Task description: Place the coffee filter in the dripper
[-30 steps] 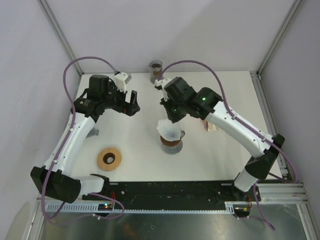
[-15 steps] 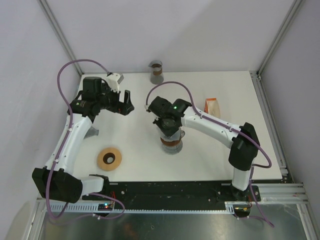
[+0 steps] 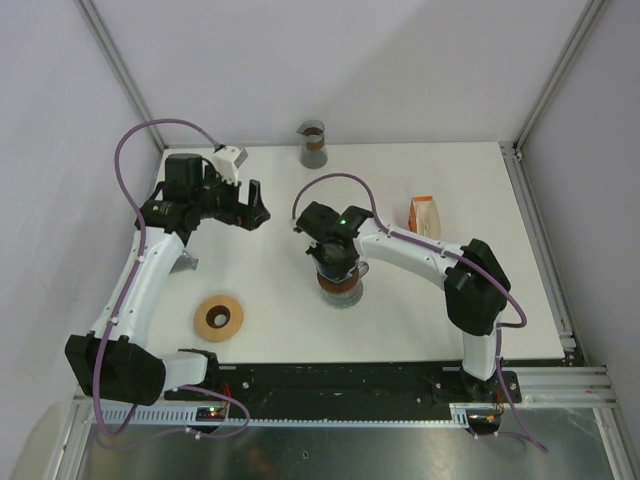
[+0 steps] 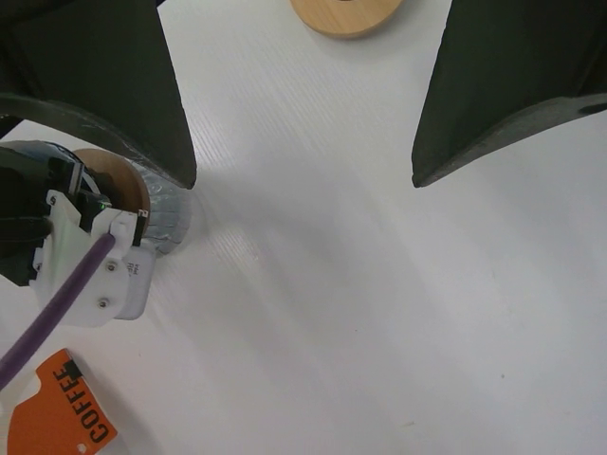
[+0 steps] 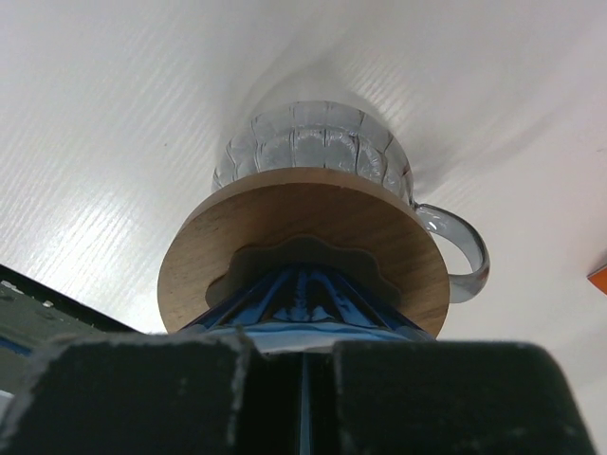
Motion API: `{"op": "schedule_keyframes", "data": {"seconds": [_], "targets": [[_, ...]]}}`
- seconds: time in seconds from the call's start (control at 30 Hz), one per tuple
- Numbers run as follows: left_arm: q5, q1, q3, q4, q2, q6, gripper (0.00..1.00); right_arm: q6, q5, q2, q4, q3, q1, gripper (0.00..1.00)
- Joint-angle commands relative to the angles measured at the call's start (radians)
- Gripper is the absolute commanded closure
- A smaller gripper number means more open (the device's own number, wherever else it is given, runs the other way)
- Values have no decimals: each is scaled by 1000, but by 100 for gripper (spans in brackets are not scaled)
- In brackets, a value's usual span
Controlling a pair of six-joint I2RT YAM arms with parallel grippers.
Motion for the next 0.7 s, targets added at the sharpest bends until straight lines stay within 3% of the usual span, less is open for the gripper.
{"op": "schedule_keyframes", "data": {"seconds": [0.0,0.33,0.53,0.67], "targets": [[92,9,-7,25,-19,-15,0,-7,-9,6,40,-40,-14,100],[208,4,-18,25,-26,-29,2,-8,36,-3,-11,25,-1,100],[245,-17,-53,25,-26,-37,6,-7,52,-38,-37,71,10,83],[231,-20,-51,25,-26,-32,6,-7,53,-55,-50,94,16,77]]}}
